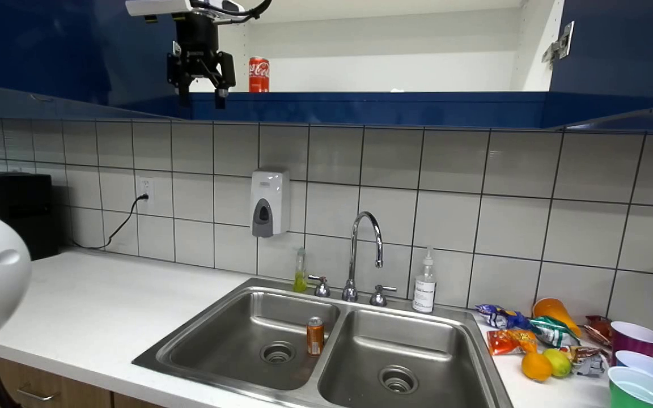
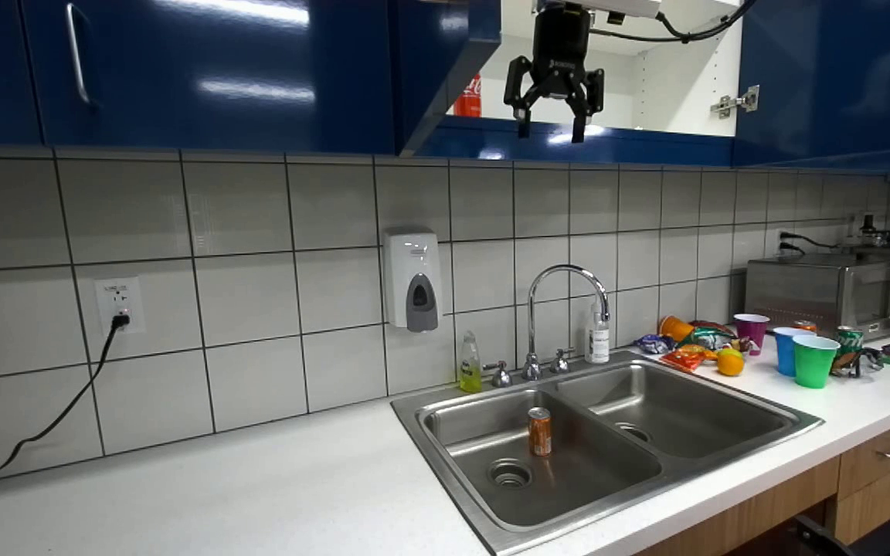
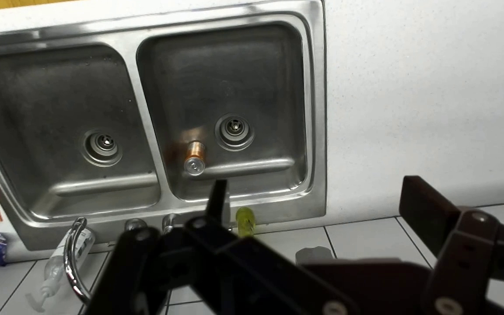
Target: Pick up the can from the cabinet and put it in the sink
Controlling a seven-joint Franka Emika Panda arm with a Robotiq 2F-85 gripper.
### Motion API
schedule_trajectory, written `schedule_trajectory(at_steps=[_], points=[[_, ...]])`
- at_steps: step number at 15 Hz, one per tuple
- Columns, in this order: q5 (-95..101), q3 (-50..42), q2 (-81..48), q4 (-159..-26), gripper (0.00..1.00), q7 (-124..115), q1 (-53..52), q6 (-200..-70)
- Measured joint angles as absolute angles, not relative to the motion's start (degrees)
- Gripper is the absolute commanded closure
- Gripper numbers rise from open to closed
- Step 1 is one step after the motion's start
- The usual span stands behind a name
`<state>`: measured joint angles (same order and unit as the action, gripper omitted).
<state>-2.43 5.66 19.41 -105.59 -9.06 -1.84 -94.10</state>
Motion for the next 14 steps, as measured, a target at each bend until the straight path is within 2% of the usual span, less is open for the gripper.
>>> schedule_trajectory(at_steps=[14], points=[[1.44, 5.89, 16.04, -96.45, 0.0, -9.06, -1.84, -96.3]])
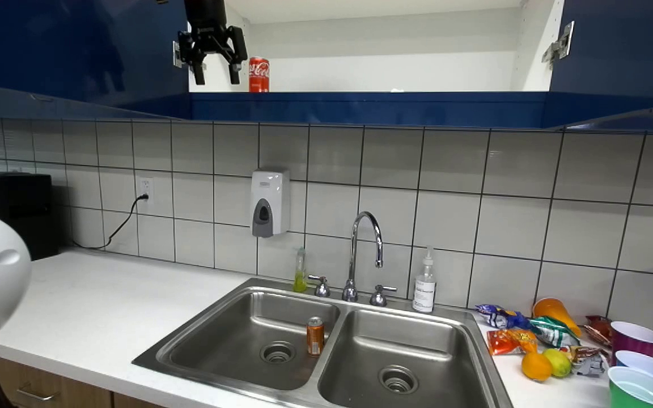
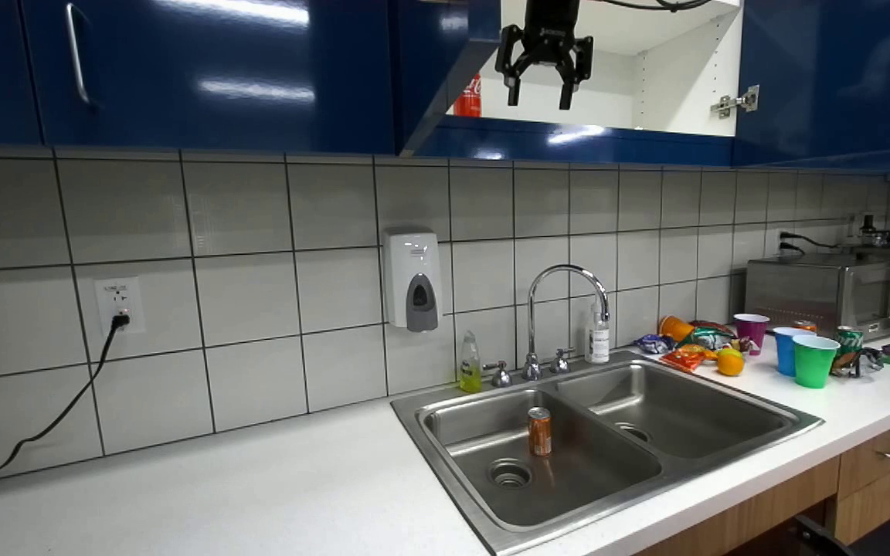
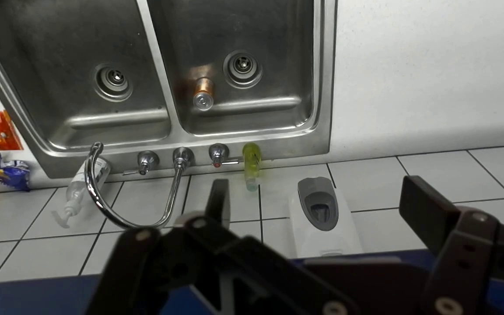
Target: Pick up the can from the cabinet and put it in the sink
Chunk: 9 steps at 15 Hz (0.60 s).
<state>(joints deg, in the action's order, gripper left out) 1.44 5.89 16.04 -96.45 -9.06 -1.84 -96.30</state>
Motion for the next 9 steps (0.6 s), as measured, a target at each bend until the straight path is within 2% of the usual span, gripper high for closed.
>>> schedule_trajectory(at_steps=[9], points=[[3.97, 5.91, 7.36, -84.09, 0.0, -9.06, -2.06, -97.53]])
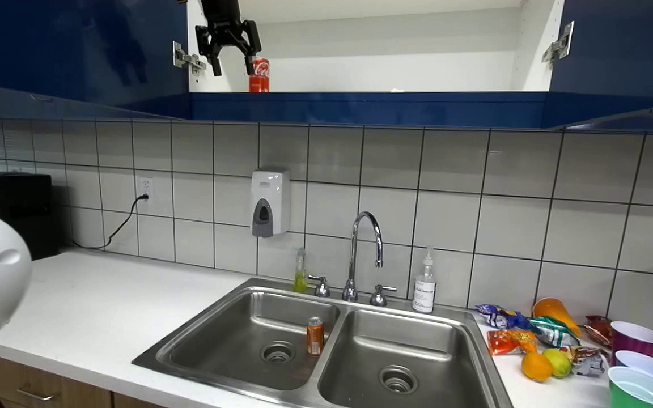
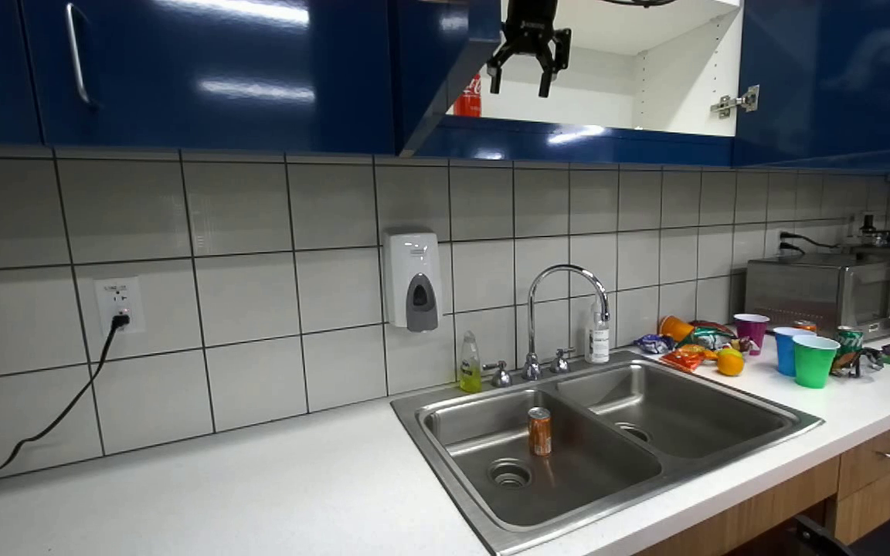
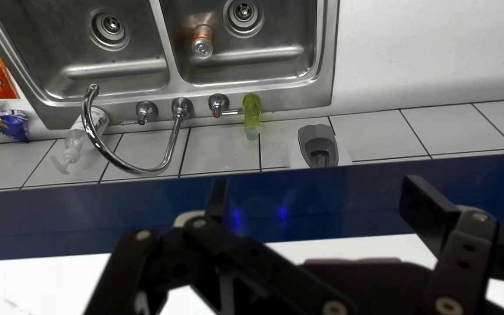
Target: Pick up the can from the cabinet and put it in the sink
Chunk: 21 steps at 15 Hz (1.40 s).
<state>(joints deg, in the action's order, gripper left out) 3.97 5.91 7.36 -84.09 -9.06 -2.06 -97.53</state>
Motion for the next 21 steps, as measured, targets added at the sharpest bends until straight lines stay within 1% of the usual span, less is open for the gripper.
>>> schedule_trajectory(at_steps=[10, 21], points=[[6.39, 5.93, -2.84, -71.91, 0.0, -9.06, -3.19, -99.17], [7.21, 5.93, -9.42, -63.94, 0.0, -9.06, -4.21, -101.22]])
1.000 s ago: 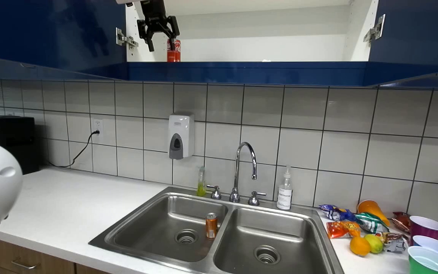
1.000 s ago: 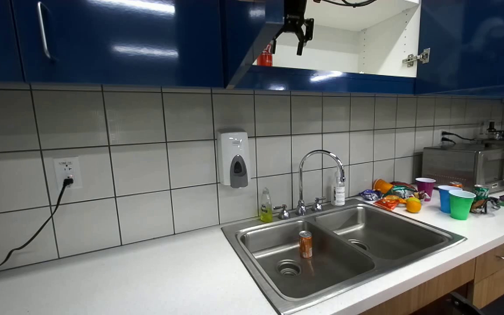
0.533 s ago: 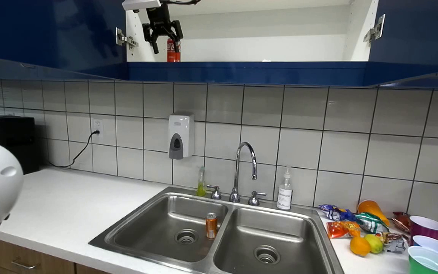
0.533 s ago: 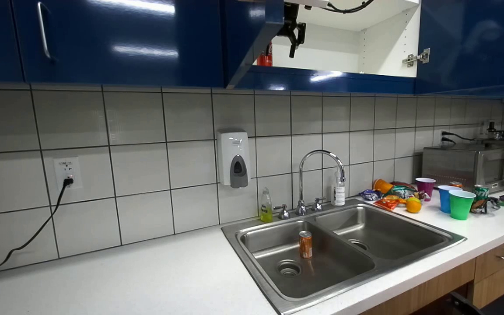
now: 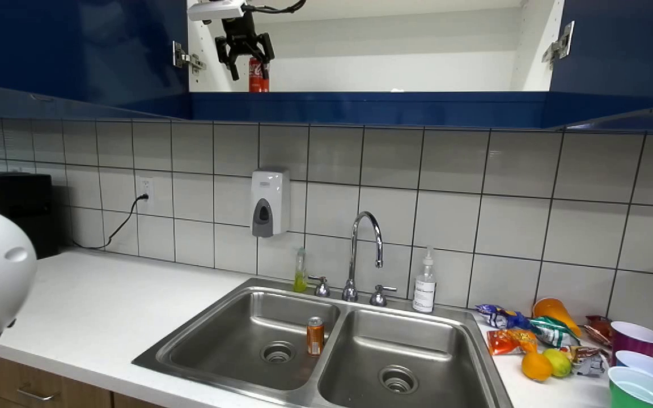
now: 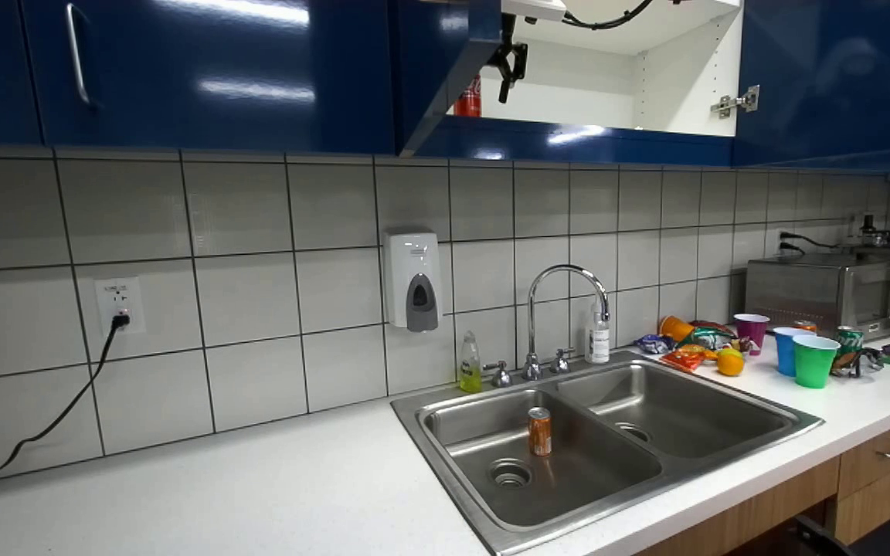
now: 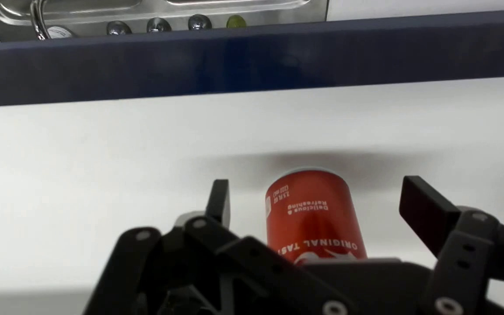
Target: Pick up the can from the cabinet and put it in the sink
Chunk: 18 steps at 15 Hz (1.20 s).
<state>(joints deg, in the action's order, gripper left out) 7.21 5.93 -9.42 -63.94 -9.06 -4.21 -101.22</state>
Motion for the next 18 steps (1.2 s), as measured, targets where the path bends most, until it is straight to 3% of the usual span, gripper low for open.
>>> schedule_trajectory(at_steps=[18], points=[[9.23, 5.93, -14.68, -56.97, 0.0, -9.06, -5.2, -103.11]])
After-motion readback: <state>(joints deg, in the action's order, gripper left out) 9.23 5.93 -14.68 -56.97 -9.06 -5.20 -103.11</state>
